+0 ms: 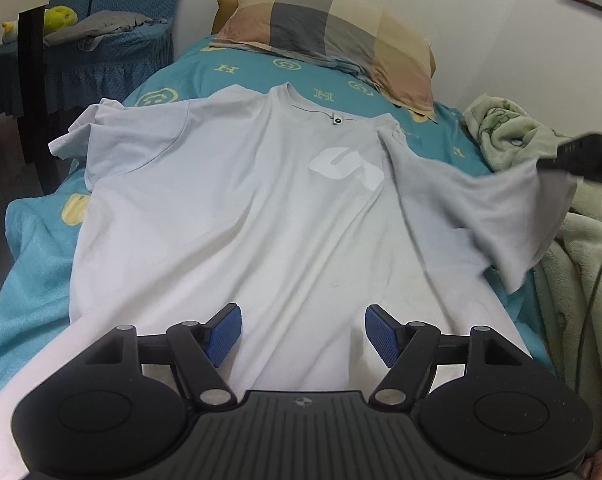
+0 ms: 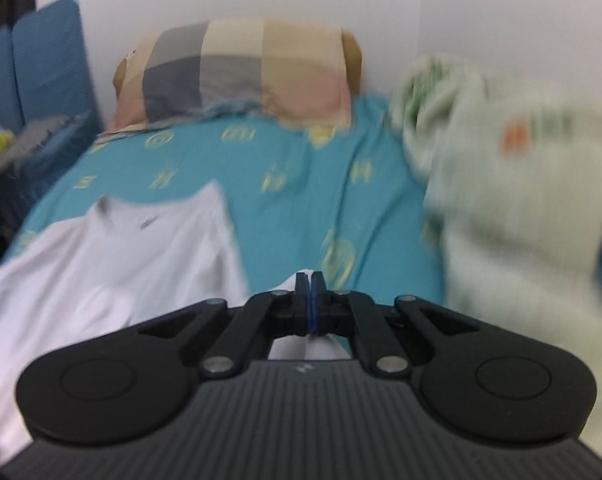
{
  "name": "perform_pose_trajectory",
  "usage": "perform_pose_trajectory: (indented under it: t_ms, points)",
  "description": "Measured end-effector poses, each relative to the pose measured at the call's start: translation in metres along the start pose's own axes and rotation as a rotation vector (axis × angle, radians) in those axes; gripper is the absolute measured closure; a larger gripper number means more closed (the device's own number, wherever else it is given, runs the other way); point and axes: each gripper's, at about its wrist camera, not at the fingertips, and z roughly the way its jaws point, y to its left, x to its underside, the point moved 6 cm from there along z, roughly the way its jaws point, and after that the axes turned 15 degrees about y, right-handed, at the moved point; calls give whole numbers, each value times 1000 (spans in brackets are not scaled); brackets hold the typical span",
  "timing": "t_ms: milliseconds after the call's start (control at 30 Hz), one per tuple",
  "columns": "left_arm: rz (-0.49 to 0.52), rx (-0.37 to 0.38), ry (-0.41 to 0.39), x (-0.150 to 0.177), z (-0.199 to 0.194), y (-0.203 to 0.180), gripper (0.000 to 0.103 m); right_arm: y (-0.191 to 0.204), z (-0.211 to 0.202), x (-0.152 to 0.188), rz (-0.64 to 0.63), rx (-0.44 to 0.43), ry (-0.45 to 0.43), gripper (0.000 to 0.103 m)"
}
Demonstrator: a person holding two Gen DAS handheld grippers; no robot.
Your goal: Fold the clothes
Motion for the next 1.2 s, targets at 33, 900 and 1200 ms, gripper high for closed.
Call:
perform_pose_trajectory:
  t_ms: [33, 900, 1200]
  points:
    - [-7, 3, 3, -1, 1, 1, 32, -5, 1, -14, -43, 41, -20, 100]
    - [49, 14, 34, -7, 31, 6, 30, -75, 132, -30, 144, 38, -18, 64]
    - [86, 36, 11, -3, 6, -9, 29, -65, -4, 22, 99, -2, 87, 36]
